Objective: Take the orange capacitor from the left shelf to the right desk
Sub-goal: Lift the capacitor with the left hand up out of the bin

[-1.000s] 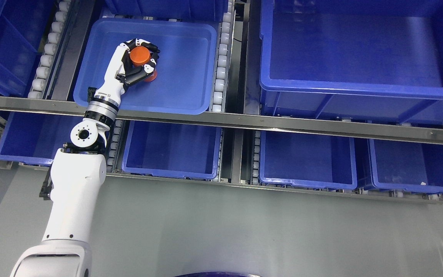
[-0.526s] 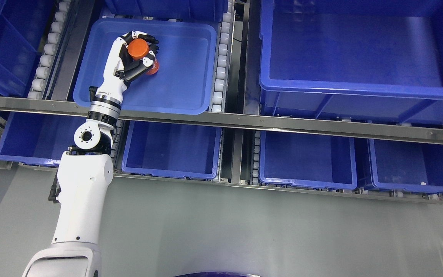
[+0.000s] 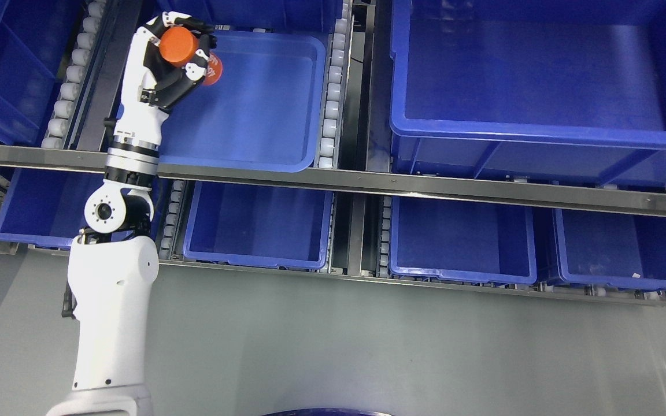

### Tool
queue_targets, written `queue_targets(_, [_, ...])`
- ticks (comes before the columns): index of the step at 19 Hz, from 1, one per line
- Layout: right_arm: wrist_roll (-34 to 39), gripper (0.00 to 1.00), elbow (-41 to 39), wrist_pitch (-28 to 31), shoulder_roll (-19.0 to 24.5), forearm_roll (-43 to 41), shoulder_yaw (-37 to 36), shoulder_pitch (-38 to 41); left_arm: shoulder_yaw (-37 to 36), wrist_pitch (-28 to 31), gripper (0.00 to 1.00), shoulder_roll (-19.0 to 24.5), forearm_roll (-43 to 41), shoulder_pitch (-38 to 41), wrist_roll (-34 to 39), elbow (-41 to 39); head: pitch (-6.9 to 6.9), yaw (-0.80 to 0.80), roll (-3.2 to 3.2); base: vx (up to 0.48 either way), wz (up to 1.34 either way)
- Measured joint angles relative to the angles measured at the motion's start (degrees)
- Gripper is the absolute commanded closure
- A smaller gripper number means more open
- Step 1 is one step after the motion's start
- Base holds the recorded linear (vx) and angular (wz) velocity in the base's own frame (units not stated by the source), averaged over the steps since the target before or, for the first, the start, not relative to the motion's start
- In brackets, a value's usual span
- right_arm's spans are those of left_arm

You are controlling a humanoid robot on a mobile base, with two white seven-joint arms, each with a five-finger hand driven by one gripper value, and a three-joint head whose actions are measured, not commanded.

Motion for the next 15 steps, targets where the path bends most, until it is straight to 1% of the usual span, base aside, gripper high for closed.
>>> queue_targets(7, [0.0,0.00,0.0,0.0,0.0,0.0,0.0,0.0,0.6,-8.4,0.99,-0.5,0.9,7.1,-0.1,-7.1,0.00,0.00,0.00,-0.006,0.01])
queue_targets(11, [0.0,0.00,0.0,0.0,0.0,0.0,0.0,0.0,0.1,-11.3,0.99,-0.7,1.1,10.4,-0.1,-9.2,0.00,0.00,0.00,-0.095,-0.08])
queue_targets(15, [0.0,0.00,0.0,0.0,0.0,0.0,0.0,0.0,-0.4,-14.1,0.99,-0.9,1.2,13.6,-0.2,-10.7,0.00,0.00,0.00,-0.169,-0.07])
